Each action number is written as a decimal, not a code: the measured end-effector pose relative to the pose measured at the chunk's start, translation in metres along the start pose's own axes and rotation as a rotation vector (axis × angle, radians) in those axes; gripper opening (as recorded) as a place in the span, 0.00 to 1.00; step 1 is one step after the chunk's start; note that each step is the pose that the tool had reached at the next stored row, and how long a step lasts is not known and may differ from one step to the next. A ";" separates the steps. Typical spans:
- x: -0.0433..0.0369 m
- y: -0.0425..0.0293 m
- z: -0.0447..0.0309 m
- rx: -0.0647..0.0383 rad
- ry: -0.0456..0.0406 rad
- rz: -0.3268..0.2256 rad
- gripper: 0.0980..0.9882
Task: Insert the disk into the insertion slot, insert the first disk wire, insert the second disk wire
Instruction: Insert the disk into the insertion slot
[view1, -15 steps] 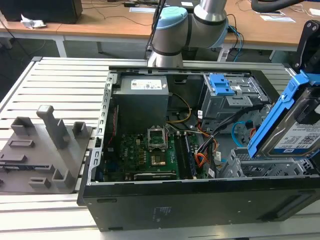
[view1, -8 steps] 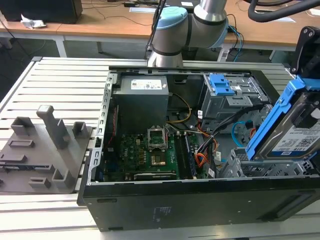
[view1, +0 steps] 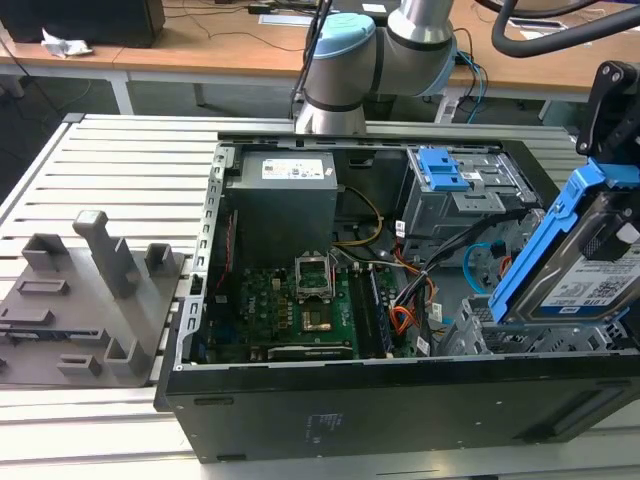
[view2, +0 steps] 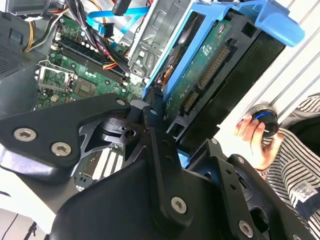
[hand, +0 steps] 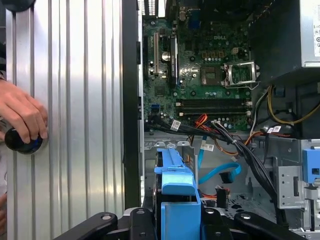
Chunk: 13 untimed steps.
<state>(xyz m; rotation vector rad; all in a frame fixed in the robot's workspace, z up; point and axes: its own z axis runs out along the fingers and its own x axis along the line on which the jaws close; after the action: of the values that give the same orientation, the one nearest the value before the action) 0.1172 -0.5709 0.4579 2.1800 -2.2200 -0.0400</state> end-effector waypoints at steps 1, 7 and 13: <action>0.0000 -0.0001 0.0014 0.000 0.0000 0.000 0.30; 0.0000 -0.0005 0.0079 0.000 -0.0001 0.000 0.30; -0.0081 -0.0007 0.0116 0.000 -0.0008 -0.001 0.30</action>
<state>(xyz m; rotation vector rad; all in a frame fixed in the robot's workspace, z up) 0.1176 -0.5628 0.4462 2.1814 -2.2194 -0.0409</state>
